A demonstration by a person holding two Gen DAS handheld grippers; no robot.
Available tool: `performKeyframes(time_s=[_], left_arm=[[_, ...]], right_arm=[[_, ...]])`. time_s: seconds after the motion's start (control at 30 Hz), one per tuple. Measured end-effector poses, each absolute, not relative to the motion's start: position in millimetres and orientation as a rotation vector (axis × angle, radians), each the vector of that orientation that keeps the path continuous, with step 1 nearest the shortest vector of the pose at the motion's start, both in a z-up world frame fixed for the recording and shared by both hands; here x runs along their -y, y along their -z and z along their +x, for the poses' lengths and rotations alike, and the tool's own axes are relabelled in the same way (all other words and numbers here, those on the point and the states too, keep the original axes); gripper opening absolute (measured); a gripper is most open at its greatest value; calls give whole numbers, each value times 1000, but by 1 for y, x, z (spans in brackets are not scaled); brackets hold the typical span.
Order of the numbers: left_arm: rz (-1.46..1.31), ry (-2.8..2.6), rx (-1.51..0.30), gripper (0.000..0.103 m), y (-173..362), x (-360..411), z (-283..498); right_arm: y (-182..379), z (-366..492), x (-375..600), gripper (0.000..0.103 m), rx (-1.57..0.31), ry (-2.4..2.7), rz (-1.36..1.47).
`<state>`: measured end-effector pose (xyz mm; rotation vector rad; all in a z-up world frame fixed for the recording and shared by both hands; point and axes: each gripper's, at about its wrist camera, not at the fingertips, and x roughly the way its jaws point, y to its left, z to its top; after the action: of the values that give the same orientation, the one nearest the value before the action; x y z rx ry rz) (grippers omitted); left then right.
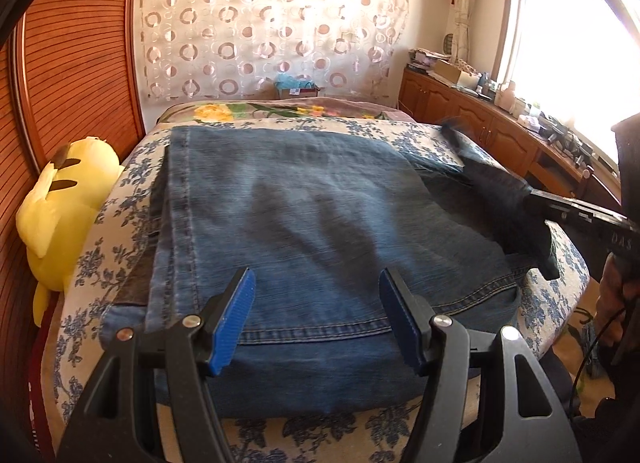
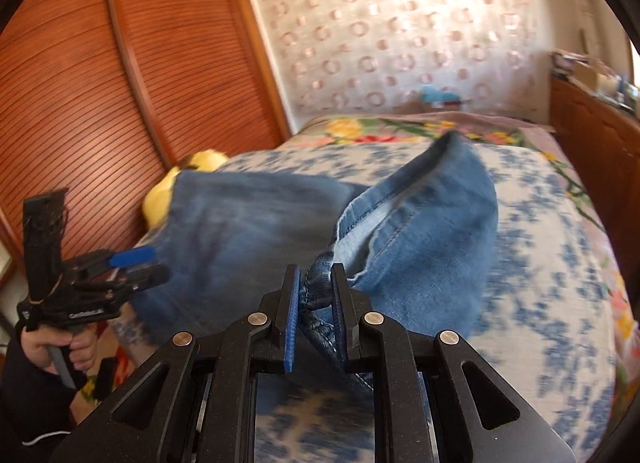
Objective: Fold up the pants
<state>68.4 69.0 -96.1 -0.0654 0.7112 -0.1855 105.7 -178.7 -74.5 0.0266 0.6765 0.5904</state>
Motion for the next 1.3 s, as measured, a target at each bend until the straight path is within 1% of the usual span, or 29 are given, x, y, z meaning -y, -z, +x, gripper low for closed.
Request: performKeyframes(time_s=[0.27,0.47,0.73,0.83,0.97,1.1,1.2,1.23,1.3], left_arm=[[-87,163,-709,65,98,-83,65],[-94,155,-699,65,96,-92,63],[-105,121,-679,65,90,-107,59],[-121,94,-666,65,87,-121,56],[-148,61,-660,65,88,-140,53],[-156,44,-668,65,93,-151,54],[-156,45,-668,65,94,-152,53],[-158,46,-668,65,94,-152,53],[-158,50,-668,65,96,-151,54]], right_arm=[[73,107,140,10,-683,-650,-12],[49,113,136,6,-625,-658,0],[8,114,112,6,-527,-706,-15],[3,107,90,5,-515,-760,-38],[11,97,58,5,-553,-851,-31],[33,86,32,6,-589,-881,-96],[47,91,27,9,-638,-873,-109],[50,91,29,13,-647,-865,-114],[53,89,32,16,-646,-858,-120]])
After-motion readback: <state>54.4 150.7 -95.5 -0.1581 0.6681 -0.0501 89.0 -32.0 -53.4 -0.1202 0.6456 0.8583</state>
